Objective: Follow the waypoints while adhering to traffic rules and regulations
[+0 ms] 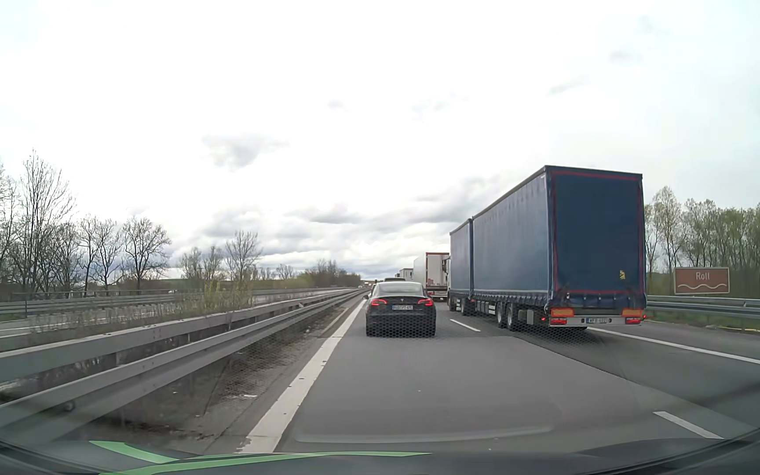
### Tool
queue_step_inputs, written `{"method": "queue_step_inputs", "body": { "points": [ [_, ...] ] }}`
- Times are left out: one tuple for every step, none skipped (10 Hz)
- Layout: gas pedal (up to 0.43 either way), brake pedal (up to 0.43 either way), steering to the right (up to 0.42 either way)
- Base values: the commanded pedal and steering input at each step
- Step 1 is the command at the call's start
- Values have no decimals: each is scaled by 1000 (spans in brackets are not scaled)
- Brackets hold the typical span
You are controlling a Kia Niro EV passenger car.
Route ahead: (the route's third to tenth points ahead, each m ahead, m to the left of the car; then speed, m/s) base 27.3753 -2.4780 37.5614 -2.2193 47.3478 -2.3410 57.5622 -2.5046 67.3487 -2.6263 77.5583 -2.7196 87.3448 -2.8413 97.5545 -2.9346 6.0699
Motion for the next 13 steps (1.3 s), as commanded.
{"method": "queue_step_inputs", "body": {
  "points": [
    [130, 0, 0],
    [130, 0, 0],
    [130, 0, 0],
    [130, 0, 0],
    [130, 0, 0],
    [130, 0, 1],
    [130, 0, 1],
    [130, 0, 1],
    [130, 0, 1],
    [130, 0, 1],
    [130, 0, 1],
    [130, 0, 1],
    [130, 0, 1]
  ]
}}
